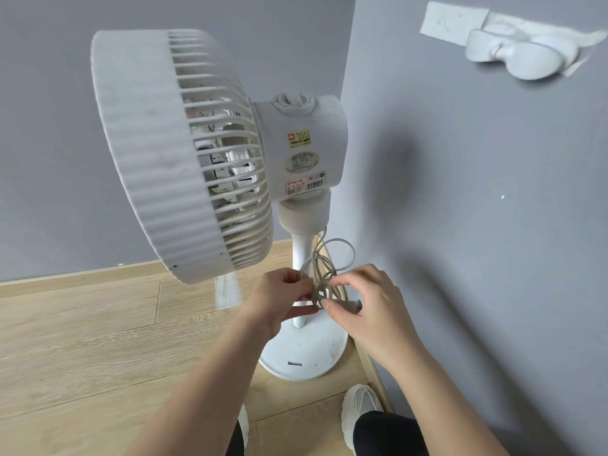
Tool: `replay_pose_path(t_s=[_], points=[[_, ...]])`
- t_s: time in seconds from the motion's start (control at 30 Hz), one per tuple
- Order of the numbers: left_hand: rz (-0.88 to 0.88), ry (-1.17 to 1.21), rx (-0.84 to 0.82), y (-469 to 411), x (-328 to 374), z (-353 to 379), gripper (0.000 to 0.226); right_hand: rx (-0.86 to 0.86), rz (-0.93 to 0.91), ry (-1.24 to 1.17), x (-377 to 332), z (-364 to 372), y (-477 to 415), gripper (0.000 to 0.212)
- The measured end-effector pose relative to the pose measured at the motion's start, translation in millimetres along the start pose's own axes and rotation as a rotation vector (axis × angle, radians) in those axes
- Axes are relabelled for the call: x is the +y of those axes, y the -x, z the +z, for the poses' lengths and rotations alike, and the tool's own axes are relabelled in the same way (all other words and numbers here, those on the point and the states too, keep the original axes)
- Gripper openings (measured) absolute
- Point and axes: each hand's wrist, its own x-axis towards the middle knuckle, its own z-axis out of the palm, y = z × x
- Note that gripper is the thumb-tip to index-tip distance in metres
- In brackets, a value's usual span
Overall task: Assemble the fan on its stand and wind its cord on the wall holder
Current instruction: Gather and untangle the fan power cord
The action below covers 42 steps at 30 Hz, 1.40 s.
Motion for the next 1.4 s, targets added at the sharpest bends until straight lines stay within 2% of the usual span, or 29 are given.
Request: replay_pose_path(t_s=[0.1, 0.23, 0.33, 0.5, 0.77, 0.93, 0.97, 1.13, 1.27, 1.4], points=[[0.022, -0.026, -0.017, 1, -2, 5, 0.009, 0.009, 0.082, -0.127, 2, 6, -4, 0.007], [0.042, -0.011, -0.025, 1, -1, 7, 0.002, 0.011, 0.156, -0.175, 8, 8, -9, 0.007], [0.050, -0.053, -0.033, 2, 0, 6, 0.008, 0.002, 0.181, -0.230, 8, 5, -10, 0.006], [0.036, -0.072, -0.077, 4, 0, 6, 0.013, 0.000, 0.238, -0.221, 9, 8, -13, 0.004], [0.078, -0.179, -0.039, 2, 0, 2, 0.012, -0.126, 0.310, -0.214, 10, 10, -15, 0.006], [0.100, 0.062, 0.017, -2, 8, 0, 0.025, -0.135, 0.360, -0.176, 17, 10, -15, 0.010], [0.111, 0.029, 0.026, -4, 9, -3, 0.024, -0.132, 0.376, -0.166, 20, 9, -15, 0.010], [0.175, -0.478, -0.021, 2, 0, 3, 0.018, -0.137, 0.432, -0.267, 25, 8, -17, 0.014], [0.225, -0.578, 0.040, 0, -5, 9, 0.007, -0.130, 0.407, -0.306, 19, 11, -15, 0.016], [0.224, -0.624, 0.005, -3, -9, 12, 0.006, -0.128, 0.397, -0.333, 16, 13, -14, 0.013]])
